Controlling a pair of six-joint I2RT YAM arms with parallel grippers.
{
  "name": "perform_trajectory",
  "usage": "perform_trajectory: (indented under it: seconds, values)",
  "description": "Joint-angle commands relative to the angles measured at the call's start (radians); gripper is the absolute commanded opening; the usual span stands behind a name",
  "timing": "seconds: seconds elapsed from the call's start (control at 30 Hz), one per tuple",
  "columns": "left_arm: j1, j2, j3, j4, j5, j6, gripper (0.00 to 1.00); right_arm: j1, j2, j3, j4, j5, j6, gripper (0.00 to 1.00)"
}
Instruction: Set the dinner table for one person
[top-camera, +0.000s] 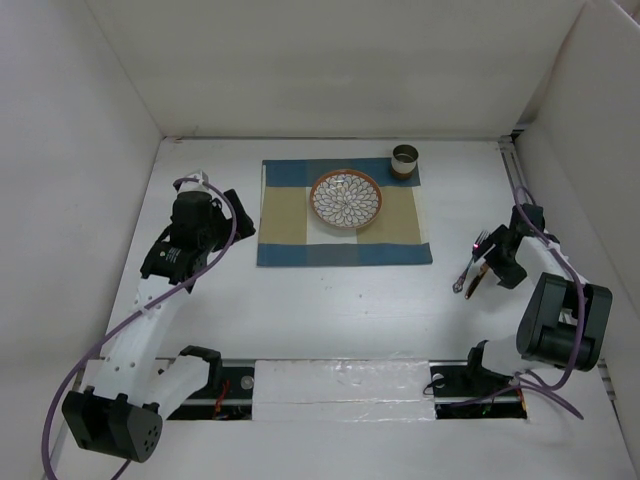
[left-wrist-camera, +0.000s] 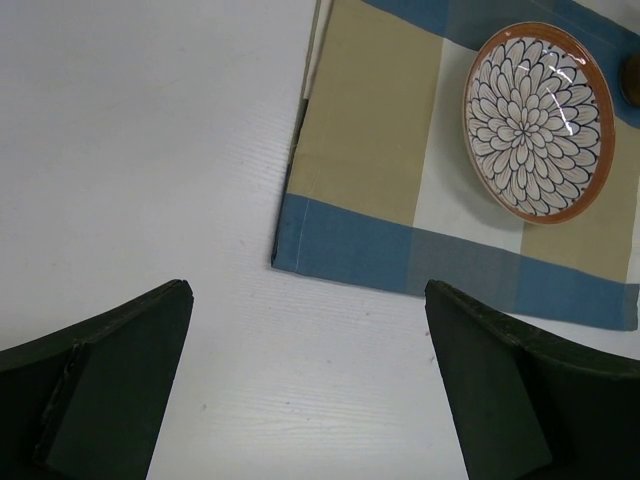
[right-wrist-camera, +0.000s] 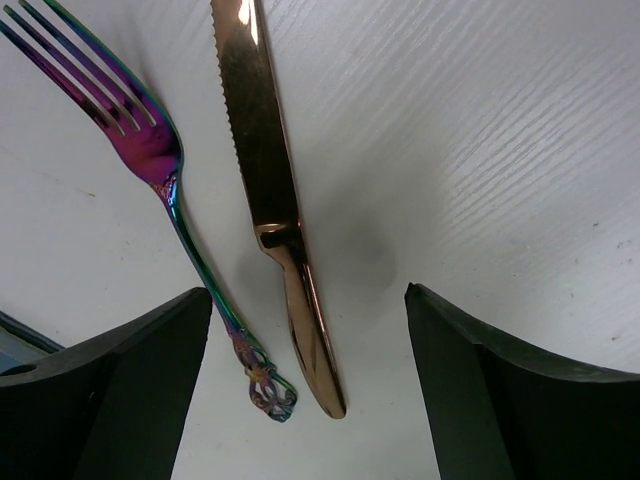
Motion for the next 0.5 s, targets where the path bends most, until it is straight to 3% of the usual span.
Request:
perform_trajectory:
  seconds: [0.0,0.47]
  values:
    - [0.0,-0.021,-0.002,0.014,0.006,0.012,1.0,-0.005,-0.024,-0.005,0.017,-0.034,-0.01,0.83]
    - [0.0,-0.053,0.007,0.005,-0.024,0.012,1.0,0.029,0.056,0.052,-0.092,0.034,0.044,0.78]
